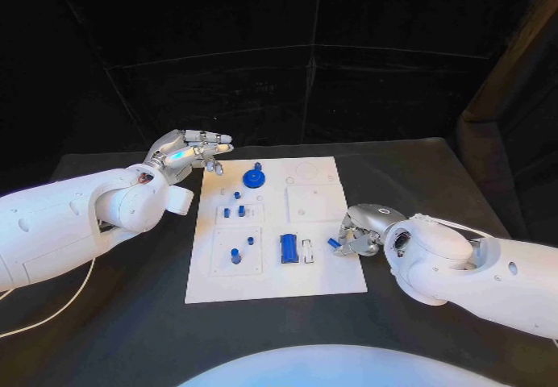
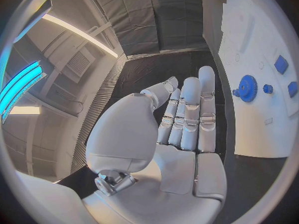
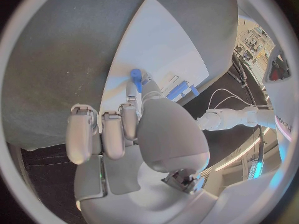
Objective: Assemble the parts on the task board
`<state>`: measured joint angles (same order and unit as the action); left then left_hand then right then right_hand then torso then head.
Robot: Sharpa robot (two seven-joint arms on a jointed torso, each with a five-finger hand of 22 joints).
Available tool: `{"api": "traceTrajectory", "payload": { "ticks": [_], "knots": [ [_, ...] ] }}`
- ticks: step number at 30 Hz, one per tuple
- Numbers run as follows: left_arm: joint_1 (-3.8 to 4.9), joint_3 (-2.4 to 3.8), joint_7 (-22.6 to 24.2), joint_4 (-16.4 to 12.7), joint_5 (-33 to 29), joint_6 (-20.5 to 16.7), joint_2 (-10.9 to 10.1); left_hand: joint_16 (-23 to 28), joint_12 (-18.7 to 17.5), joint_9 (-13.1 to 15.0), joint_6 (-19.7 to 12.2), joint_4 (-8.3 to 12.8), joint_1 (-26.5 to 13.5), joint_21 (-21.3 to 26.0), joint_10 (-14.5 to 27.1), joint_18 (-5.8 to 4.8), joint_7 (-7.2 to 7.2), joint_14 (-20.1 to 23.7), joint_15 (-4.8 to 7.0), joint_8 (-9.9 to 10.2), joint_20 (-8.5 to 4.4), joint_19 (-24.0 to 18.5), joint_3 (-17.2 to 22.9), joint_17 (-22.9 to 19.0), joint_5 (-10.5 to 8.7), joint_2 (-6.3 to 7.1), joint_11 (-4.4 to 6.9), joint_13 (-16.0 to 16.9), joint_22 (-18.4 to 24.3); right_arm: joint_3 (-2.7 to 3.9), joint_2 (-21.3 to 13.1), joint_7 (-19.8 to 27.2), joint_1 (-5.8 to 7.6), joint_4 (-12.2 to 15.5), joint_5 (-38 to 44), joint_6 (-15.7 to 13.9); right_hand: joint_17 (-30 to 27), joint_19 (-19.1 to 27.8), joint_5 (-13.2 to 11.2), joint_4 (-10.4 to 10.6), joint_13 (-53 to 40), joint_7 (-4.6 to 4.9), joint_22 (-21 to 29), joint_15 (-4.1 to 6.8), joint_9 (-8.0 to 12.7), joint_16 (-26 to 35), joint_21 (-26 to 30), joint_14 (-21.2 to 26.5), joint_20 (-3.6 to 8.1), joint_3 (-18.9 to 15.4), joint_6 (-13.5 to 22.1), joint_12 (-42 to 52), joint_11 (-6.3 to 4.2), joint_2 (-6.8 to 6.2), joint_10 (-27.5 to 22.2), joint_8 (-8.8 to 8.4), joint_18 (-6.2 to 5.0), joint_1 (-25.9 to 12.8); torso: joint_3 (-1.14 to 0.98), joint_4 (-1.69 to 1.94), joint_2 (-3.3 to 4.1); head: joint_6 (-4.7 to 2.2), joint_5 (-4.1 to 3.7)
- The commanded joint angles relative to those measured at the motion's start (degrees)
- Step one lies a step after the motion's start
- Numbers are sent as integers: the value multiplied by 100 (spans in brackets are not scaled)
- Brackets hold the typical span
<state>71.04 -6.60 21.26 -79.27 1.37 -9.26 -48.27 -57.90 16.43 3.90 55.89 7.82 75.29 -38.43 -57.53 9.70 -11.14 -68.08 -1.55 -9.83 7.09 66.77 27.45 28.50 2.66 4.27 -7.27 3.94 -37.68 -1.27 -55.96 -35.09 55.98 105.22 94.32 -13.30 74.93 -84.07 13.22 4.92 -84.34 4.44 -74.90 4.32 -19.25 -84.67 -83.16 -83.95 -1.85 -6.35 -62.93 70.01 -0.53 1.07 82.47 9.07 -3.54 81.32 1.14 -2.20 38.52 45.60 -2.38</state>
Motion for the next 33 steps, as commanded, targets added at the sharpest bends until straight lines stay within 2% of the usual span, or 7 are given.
{"api": "traceTrajectory", "payload": {
  "ticks": [1,5,8,12,20,25,33],
  "knots": [
    [8,5,27,-16,-13,71,-4,-24,21,2,-43,32,40,16,41,79,-13,40,-17,-22,9,-33,-3,-6,27,-22,13,-2,-5,-40,18,-359,-38,-63,244,481,399,-80,188,-68,794,-4,-190,7,53,28,43,-390,15,155,21,-51,13,253,-53,-69,73,343,3,2,0,3,-6],
    [8,5,26,-20,-13,72,-12,-24,21,2,-43,32,40,16,41,79,-13,40,-17,-22,9,-33,-3,-6,27,-22,13,-2,-5,-40,22,-432,-38,-51,209,433,396,-81,585,-58,798,1,-193,-3,122,35,46,-389,-5,446,-26,-72,34,126,-56,-148,74,214,1,1,-4,2,6],
    [8,5,25,-23,-13,73,-19,-24,21,2,-43,32,40,16,41,79,-13,40,-17,-22,9,-33,-3,-6,27,-22,13,-2,-5,-40,-7,-452,-38,-8,24,190,421,-89,931,31,784,-4,-209,-6,159,24,38,-396,-3,666,-64,-55,15,19,-38,-189,76,36,-1,1,-4,2,12],
    [8,4,24,-24,-13,73,-26,-24,21,2,-43,32,40,16,41,79,-13,40,-17,-22,9,-33,-3,-6,27,-22,13,-2,-5,-39,-71,-414,-37,113,-390,-272,453,-103,1228,182,759,-11,-235,6,205,10,25,-404,5,1157,-129,-29,-7,-241,-8,-242,81,-231,2,0,-6,-3,11],
    [8,4,19,-28,-13,80,-28,-32,37,2,-44,38,40,13,49,79,-13,46,-18,-31,9,-38,-5,-16,28,-27,13,-2,-8,-37,-139,-240,-35,347,-981,-995,507,-114,1498,490,769,-14,-248,6,234,-14,21,-416,11,1724,-184,-56,3,-665,13,-287,81,-679,1,9,1,-11,33],
    [8,4,19,-33,-13,78,-35,-32,37,2,-44,38,40,13,49,79,-13,46,-18,-31,9,-38,-5,-16,28,-27,13,-2,-8,-37,-129,-120,-35,454,-1318,-1201,537,-128,1853,556,741,-19,-276,11,222,-29,6,-422,16,1877,-232,-16,3,-823,46,-278,87,-826,0,3,4,-1,56],
    [8,4,20,-41,-13,78,-38,-32,37,2,-44,38,40,13,49,79,-13,46,-18,-31,9,-38,-5,-16,28,-27,13,-2,-8,-37,-42,-32,-35,445,-1732,-1216,568,-147,2017,622,715,-28,-319,15,205,-45,-18,-428,19,1891,-278,22,-3,-880,78,-263,96,-987,3,4,2,21,72]
  ]
}}
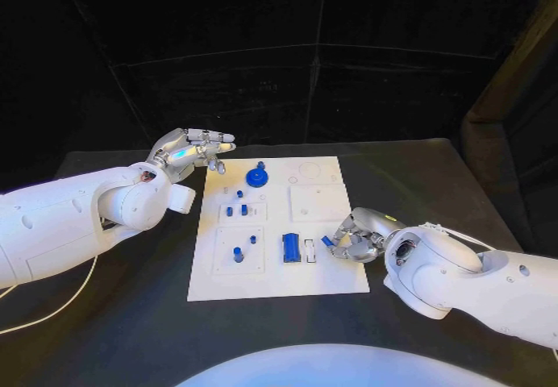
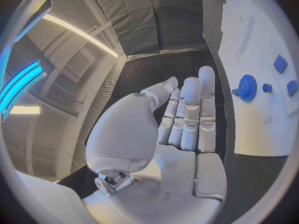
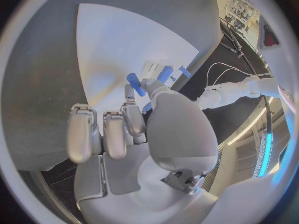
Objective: Assemble the parts on the task board
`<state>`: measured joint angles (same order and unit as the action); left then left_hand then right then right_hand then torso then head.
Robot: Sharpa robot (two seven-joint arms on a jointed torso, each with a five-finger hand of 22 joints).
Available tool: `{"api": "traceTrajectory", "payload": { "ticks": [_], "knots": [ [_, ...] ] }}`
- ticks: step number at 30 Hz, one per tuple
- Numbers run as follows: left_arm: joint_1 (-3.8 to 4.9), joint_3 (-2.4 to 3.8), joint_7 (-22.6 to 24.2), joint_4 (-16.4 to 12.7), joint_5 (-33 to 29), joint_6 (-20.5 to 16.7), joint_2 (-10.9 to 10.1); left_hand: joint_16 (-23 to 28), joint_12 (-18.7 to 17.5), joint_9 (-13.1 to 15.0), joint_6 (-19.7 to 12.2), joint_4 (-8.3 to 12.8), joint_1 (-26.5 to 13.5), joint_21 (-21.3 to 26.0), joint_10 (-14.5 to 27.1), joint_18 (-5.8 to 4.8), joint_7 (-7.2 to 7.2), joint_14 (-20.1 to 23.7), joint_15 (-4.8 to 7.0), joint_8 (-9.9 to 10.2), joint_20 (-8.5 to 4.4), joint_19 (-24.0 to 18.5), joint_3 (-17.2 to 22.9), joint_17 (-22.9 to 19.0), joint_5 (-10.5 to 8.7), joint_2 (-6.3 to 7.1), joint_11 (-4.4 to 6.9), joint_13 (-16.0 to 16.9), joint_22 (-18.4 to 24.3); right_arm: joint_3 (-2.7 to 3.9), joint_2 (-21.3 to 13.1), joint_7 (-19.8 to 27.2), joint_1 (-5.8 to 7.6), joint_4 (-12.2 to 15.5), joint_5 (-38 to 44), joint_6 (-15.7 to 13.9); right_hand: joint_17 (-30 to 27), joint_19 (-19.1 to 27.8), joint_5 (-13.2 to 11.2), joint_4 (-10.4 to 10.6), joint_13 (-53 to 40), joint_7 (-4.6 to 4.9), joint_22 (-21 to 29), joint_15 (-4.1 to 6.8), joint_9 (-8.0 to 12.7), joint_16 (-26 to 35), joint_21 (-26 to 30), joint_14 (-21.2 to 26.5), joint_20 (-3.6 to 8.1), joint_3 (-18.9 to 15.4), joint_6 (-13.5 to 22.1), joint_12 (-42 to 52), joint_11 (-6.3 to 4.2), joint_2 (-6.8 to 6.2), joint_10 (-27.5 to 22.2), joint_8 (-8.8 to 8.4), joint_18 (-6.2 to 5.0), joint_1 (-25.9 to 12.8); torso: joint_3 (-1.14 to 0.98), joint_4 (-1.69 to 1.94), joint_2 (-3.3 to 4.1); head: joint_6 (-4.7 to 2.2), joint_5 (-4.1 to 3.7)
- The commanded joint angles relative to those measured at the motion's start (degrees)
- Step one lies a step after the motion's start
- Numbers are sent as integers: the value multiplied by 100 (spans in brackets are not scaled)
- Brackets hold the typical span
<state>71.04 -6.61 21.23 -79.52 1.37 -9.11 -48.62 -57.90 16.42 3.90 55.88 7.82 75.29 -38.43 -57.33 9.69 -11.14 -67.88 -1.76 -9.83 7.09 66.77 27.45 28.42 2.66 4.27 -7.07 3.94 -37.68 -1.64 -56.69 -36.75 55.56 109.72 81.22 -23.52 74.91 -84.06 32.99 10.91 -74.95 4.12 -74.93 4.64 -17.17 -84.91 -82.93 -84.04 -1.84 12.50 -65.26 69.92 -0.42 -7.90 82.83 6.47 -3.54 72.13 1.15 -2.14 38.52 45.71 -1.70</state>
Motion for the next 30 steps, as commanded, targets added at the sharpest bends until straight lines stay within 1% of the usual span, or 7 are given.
{"api": "traceTrajectory", "payload": {
  "ticks": [1,6,14,15,24,28,30],
  "knots": [
    [8,5,22,-17,-13,64,-3,-32,38,2,-44,38,40,13,28,80,-12,25,3,-31,9,-38,-5,-7,28,-27,-7,-2,-8,0,53,141,7,-19,-474,-178,575,-149,71,32,-233,-2,-320,-16,-7,-24,-43,-420,20,2,-57,44,-17,13,50,2,97,-91,2,-3,1,12,4],
    [8,5,23,-20,-13,66,-2,-32,38,2,-44,38,40,13,28,80,-12,25,3,-31,9,-38,-5,-7,28,-27,-7,-2,-8,0,212,142,7,-106,-679,-139,586,-152,164,75,-253,-10,-326,-9,-21,-30,-46,-423,26,-35,-86,71,-23,2,70,13,98,-192,1,-2,0,13,15],
    [9,5,21,-24,-13,67,-3,-32,38,2,-44,38,40,13,28,80,-12,25,3,-31,9,-38,-5,-7,28,-27,-7,-2,-8,0,412,53,8,-246,-716,-64,583,-153,167,98,-261,-18,-329,-6,-30,-29,-47,-422,29,-63,-106,81,-28,6,79,22,98,-247,3,0,4,21,31],
    [9,5,20,-24,-13,67,-4,-32,38,2,-44,38,40,13,28,80,-12,25,3,-31,9,-38,-5,-7,28,-27,-7,-2,-8,0,436,46,8,-262,-718,-57,583,-153,166,99,-260,-18,-329,-6,-30,-29,-47,-422,29,-63,-106,81,-28,6,79,22,98,-247,1,-8,3,25,41],
    [10,5,15,-29,-13,82,-4,-32,38,2,-44,38,40,13,28,80,-12,25,3,-31,9,-38,-5,-7,28,-27,-7,-2,-8,0,574,12,8,-339,-727,55,581,-151,141,119,-262,-20,-324,-4,-35,-27,-44,-421,32,-94,-111,81,-30,6,82,24,97,-295,-3,-4,0,32,51],
    [10,5,13,-29,-13,86,-4,-32,38,2,-44,38,40,13,28,80,-12,25,3,-31,9,-38,-5,-7,28,-27,-7,-2,-8,0,594,18,9,-355,-744,125,584,-153,110,195,-273,-31,-331,-1,-50,-28,-47,-422,34,-164,-145,93,-35,28,91,42,99,-425,-2,-8,-3,46,56],
    [10,5,12,-28,-13,87,-4,-32,38,2,-44,38,40,13,28,80,-12,25,3,-31,9,-38,-5,-7,28,-27,-7,-2,-8,0,602,33,9,-359,-750,151,585,-153,190,242,-278,-42,-331,4,-64,-28,-46,-422,38,-240,-170,96,-43,26,96,57,98,-511,-4,-12,-1,45,58]
  ]
}}
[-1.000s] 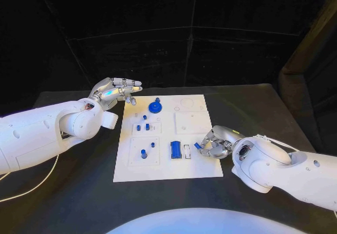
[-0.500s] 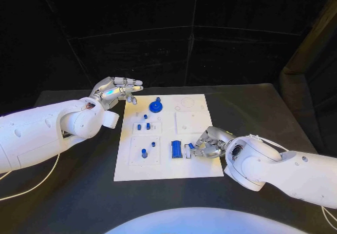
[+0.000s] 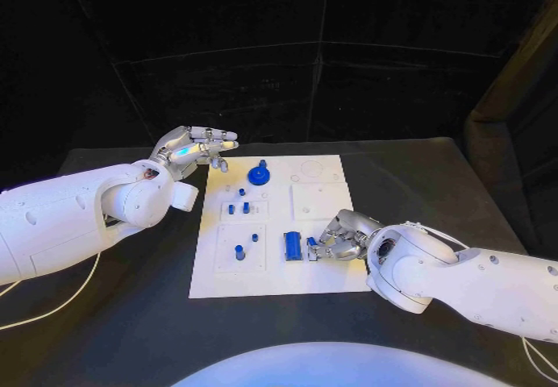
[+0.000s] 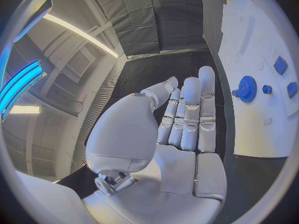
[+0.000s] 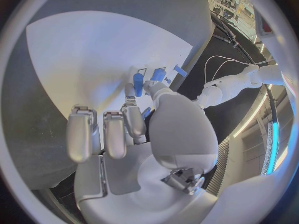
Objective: Assemble the parts on the task board
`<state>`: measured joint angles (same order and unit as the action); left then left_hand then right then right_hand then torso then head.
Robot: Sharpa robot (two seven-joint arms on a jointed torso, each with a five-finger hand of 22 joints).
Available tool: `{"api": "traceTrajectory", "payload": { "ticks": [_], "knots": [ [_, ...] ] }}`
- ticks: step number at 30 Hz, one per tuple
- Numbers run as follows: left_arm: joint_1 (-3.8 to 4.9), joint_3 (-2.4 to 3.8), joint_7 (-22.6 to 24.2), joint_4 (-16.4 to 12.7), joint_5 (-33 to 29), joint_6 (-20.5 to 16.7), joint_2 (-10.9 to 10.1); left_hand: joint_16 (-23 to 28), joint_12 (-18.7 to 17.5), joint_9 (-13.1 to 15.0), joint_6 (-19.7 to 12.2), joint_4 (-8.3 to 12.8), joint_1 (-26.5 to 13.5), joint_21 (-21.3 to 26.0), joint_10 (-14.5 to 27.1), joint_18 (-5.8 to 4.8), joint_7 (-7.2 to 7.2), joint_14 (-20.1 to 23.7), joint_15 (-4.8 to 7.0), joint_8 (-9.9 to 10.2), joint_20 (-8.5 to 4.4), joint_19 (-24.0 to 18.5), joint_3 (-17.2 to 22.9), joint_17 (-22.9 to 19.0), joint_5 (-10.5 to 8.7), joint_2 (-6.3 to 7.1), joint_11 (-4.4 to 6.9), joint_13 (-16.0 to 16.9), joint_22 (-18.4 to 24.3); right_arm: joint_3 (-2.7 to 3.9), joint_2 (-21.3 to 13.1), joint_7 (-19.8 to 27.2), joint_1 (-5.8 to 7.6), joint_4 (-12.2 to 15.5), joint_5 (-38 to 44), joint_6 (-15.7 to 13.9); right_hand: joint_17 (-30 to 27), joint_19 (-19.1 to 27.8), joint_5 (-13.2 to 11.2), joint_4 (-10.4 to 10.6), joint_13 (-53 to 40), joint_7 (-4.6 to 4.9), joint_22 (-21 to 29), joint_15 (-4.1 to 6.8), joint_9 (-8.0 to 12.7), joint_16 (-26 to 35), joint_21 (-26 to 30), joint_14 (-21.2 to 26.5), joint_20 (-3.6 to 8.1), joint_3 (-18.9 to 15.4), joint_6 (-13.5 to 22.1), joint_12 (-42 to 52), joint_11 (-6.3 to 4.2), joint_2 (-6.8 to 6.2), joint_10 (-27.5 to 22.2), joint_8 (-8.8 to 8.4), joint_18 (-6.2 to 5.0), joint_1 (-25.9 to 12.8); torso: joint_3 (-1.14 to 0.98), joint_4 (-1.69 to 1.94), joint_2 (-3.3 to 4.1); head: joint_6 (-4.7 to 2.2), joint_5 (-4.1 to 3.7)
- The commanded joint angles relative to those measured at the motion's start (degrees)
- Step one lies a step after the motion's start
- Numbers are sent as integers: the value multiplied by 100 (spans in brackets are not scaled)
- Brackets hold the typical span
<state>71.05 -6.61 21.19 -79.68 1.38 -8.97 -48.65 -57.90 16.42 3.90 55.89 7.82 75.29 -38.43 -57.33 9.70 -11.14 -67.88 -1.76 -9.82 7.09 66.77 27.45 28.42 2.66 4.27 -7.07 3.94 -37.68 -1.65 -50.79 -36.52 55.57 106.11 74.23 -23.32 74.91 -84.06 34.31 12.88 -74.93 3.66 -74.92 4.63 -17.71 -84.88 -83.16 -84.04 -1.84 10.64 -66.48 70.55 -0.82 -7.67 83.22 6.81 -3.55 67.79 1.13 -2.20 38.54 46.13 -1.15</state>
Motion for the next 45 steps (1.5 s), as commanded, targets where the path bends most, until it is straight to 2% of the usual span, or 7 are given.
{"api": "traceTrajectory", "payload": {
  "ticks": [1,13,18,21,31,37,45],
  "knots": [
    [9,5,15,-12,-13,74,-1,-32,39,2,-44,38,40,13,29,79,-12,25,2,-32,10,-38,-5,-8,28,-27,-7,-2,-8,1,15,16,8,2,-52,143,584,-154,79,60,-279,3,-334,8,-15,-31,-24,-421,40,-87,-51,31,-5,-2,56,26,99,-106,-2,-8,-3,4,4],
    [9,5,9,-11,-13,75,-3,-32,39,2,-44,38,40,13,29,79,-12,25,2,-32,10,-38,-5,-8,28,-27,-7,-2,-8,1,28,19,8,-15,-8,152,583,-151,42,137,-294,-29,-330,27,-62,-29,-18,-421,58,-294,-117,41,-28,17,65,83,97,-231,-2,-2,-4,-4,-4],
    [9,5,7,-10,-13,74,-3,-32,39,2,-44,38,40,13,29,79,-12,25,2,-32,10,-38,-5,-8,28,-27,-7,-2,-8,1,37,51,8,-28,59,97,577,-147,-873,254,-310,-34,-324,31,-99,-23,-11,-419,62,-622,-83,46,-27,50,69,97,96,-352,-2,-1,0,-4,-2],
    [9,5,7,-8,-13,72,-3,-32,39,2,-44,38,40,13,29,79,-12,25,2,-32,10,-38,-5,-8,28,-27,-7,-2,-8,1,41,84,8,-35,84,66,574,-144,-1215,295,-314,-29,-319,26,-120,-19,-5,-418,60,-797,-57,37,-24,80,63,104,95,-348,0,-5,-3,0,-2],
    [9,5,6,-1,-13,71,1,-32,39,2,-44,38,40,13,29,79,-12,25,2,-32,10,-38,-5,-8,28,-27,-7,-2,-8,1,7,214,8,-14,101,87,576,-143,-1363,201,-331,-28,-320,28,-151,-18,-2,-419,60,-941,-37,48,-23,145,65,122,94,-117,-5,-7,-3,6,-11],
    [9,5,3,4,-13,67,2,-40,54,2,-48,56,50,7,41,80,-14,31,4,-40,8,-42,-5,-19,28,-24,-9,-3,-12,1,-87,357,8,4,105,218,573,-134,-2221,-245,-325,-11,-305,19,-181,-13,12,-417,57,-949,-3,16,-12,238,46,132,91,509,-6,5,-5,0,-28],
    [9,5,-2,12,-13,61,6,-40,54,2,-48,56,50,7,41,80,-14,31,4,-40,8,-42,-5,-19,28,-24,-9,-3,-12,1,-173,489,8,28,100,181,585,-134,-2315,-167,-332,7,-312,-1,-192,-17,12,-420,35,-1164,16,16,7,318,48,131,92,317,-5,-6,-2,-7,-17]
  ]
}}
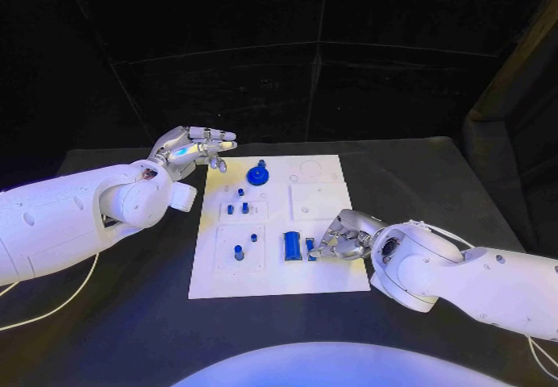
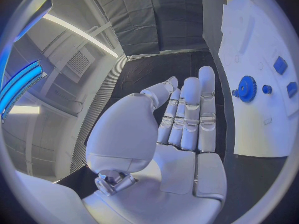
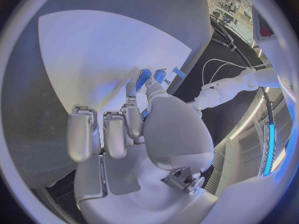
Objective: Assemble the parts on the task board
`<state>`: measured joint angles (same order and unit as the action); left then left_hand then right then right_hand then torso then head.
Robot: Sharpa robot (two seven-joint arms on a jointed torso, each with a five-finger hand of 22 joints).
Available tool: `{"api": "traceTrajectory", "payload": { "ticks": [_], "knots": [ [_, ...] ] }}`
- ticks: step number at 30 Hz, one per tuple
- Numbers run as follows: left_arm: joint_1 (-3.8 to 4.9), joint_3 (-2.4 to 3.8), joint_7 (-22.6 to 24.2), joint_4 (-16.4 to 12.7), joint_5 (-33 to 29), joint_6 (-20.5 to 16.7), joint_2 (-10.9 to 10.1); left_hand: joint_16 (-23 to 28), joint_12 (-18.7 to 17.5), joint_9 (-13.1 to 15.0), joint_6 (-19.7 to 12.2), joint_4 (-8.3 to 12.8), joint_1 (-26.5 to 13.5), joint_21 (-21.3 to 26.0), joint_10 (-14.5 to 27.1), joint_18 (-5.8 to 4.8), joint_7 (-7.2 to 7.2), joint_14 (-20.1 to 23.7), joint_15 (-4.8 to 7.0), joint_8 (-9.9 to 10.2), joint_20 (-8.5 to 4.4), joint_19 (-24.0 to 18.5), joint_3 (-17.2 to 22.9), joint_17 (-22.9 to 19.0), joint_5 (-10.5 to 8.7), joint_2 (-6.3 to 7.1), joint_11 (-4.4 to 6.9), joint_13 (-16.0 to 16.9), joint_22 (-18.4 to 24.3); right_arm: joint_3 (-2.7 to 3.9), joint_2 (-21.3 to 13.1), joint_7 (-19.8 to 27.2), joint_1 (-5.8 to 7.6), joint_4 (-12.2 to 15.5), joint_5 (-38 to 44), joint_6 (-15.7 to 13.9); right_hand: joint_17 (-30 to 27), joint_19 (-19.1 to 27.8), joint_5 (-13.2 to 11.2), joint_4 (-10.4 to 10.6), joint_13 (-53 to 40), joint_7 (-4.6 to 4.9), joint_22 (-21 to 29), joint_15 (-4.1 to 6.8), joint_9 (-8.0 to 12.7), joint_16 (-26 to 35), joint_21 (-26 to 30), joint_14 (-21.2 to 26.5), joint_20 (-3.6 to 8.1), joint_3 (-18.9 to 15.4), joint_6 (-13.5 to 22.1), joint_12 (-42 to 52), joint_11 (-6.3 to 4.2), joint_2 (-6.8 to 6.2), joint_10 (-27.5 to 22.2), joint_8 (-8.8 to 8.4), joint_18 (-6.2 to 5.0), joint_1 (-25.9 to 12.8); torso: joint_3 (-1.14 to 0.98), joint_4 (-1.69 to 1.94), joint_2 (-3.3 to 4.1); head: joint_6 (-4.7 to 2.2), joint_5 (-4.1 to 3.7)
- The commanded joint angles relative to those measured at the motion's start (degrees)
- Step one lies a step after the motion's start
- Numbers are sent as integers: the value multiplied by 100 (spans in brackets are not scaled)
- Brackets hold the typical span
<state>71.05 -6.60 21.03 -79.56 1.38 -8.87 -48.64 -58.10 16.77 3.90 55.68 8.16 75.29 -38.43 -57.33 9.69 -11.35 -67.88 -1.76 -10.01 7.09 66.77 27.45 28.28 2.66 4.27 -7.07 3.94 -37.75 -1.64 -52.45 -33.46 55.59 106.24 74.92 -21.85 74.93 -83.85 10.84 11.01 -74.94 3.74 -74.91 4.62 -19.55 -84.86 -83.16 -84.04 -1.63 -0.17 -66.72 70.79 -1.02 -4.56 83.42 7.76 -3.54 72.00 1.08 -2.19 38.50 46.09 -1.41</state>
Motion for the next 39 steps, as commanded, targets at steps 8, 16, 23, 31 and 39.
{"api": "traceTrajectory", "payload": {
  "ticks": [8,16,23,31,39],
  "knots": [
    [8,5,11,4,-13,51,16,-21,18,2,-28,22,50,7,41,80,6,31,4,-21,8,-42,-5,-5,28,-24,-8,-3,-5,0,33,228,7,-62,1,76,580,-158,119,110,-337,-8,-321,1,-16,-17,8,-420,13,-215,39,-3,24,76,32,42,93,-222,1,11,9,1,8],
    [8,5,3,3,-13,49,11,-21,18,2,-28,22,50,7,41,80,6,31,4,-21,8,-42,-5,-5,28,-24,-8,-3,-5,0,94,230,7,-176,-1,180,587,-159,8,-18,-342,-22,-327,13,-33,-19,7,-421,21,-255,25,-4,11,171,32,61,93,1,2,0,10,15,24],
    [8,5,-3,0,-13,55,12,-24,24,1,-30,26,54,5,47,80,5,33,4,-24,7,-44,-1,-10,28,-30,-9,-3,-7,1,221,322,7,-380,25,81,619,-170,-221,-120,-359,-47,-358,28,-60,-35,-9,-427,34,-310,-25,19,-10,336,47,105,99,166,0,6,11,31,26],
    [8,5,-8,3,-13,54,12,-24,24,1,-30,26,54,5,47,80,5,33,4,-24,7,-44,-1,-10,28,-30,-9,-3,-7,2,302,491,8,-450,8,-18,635,-178,-452,-69,-362,-49,-379,31,-78,-43,-20,-431,40,-492,-36,22,-12,396,61,130,103,67,-2,0,1,50,38],
    [8,5,-7,2,-13,53,10,-24,24,1,-30,26,54,5,47,80,5,33,4,-24,7,-44,-1,-10,28,-30,-9,-3,-7,2,194,747,8,-357,-59,-141,626,-174,-595,-35,-354,-45,-371,29,-89,-37,-14,-428,38,-658,-20,4,-8,376,57,138,101,1,0,-15,-4,36,29]
  ]
}}
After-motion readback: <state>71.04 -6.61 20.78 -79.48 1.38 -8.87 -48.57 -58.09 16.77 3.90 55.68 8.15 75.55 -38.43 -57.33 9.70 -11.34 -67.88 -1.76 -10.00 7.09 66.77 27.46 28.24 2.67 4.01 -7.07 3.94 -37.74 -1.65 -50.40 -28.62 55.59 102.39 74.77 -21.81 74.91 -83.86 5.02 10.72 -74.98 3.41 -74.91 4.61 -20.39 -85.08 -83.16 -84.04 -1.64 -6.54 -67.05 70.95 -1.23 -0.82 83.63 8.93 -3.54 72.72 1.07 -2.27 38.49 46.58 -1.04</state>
